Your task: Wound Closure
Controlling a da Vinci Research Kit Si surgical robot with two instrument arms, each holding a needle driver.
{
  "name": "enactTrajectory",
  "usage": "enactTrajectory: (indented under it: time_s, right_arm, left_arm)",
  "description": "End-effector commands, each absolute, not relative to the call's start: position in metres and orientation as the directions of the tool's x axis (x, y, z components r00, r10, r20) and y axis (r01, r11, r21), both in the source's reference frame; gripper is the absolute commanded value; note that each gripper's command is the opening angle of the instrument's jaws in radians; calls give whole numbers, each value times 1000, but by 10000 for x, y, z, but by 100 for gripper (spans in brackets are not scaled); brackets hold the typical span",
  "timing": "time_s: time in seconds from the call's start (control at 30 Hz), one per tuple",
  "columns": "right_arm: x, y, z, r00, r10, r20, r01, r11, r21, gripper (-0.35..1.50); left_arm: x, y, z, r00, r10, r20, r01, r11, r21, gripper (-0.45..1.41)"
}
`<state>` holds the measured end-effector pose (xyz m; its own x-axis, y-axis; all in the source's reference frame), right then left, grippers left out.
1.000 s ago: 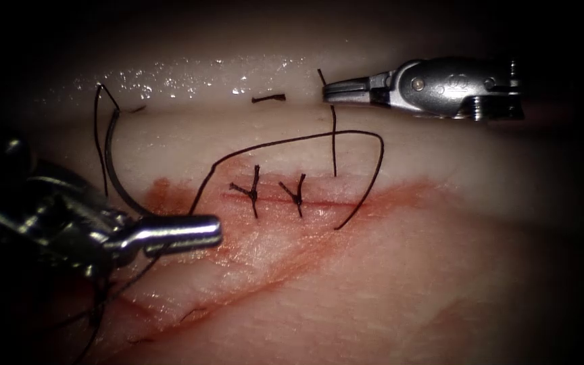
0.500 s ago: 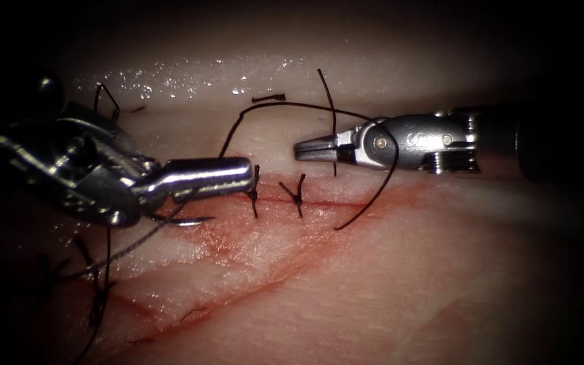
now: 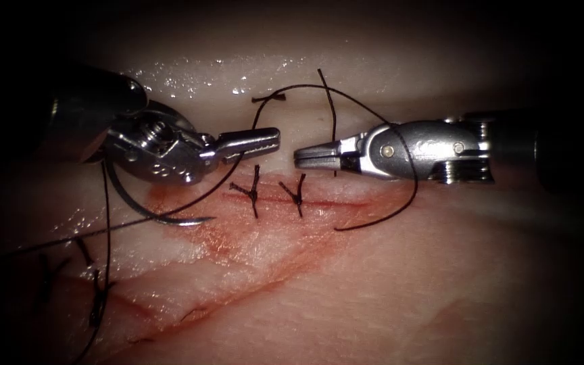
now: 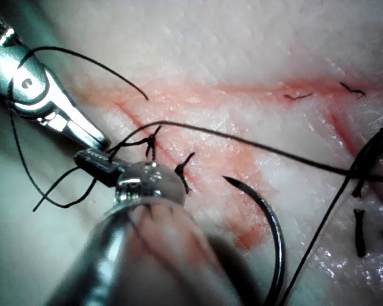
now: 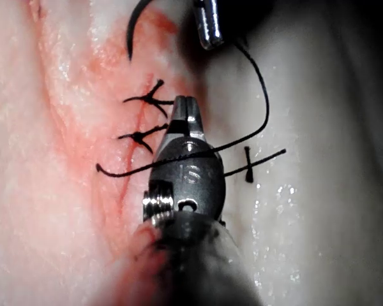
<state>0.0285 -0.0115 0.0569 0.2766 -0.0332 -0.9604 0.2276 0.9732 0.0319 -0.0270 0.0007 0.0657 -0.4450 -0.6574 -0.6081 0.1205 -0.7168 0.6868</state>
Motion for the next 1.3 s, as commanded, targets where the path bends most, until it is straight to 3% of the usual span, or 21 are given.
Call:
enactTrajectory:
  time_s: [0.03, 0.37, 0.57, 0.7, 0.97, 1.3]
  right_arm:
    - [294, -116, 569, 280, -7, -960, 221, 974, 57, -35]
    - [285, -123, 571, 283, 198, -939, 110, 965, 236, -35]
    - [264, -123, 588, 221, 466, -857, -16, 880, 475, -35]
    - [247, -124, 597, 104, 603, -791, -74, 798, 598, -35]
    - [243, -126, 596, -23, 689, -724, -93, 720, 688, -35]
    - [274, -118, 574, -135, 696, -705, -125, 694, 709, -35]
  left_arm:
    - [-276, 9, 666, -449, -661, -602, 128, -714, 688, -45]
    - [-272, 16, 680, -475, -647, -596, 130, -722, 680, -45]
    - [-274, 9, 679, -456, -654, -603, 133, -720, 681, -45]
    - [-278, 2, 679, -444, -661, -605, 141, -719, 681, -45]
    - [-288, -10, 686, -433, -666, -608, 158, -720, 676, -45]
    - [-314, -41, 705, -402, -662, -633, 192, -737, 648, -45]
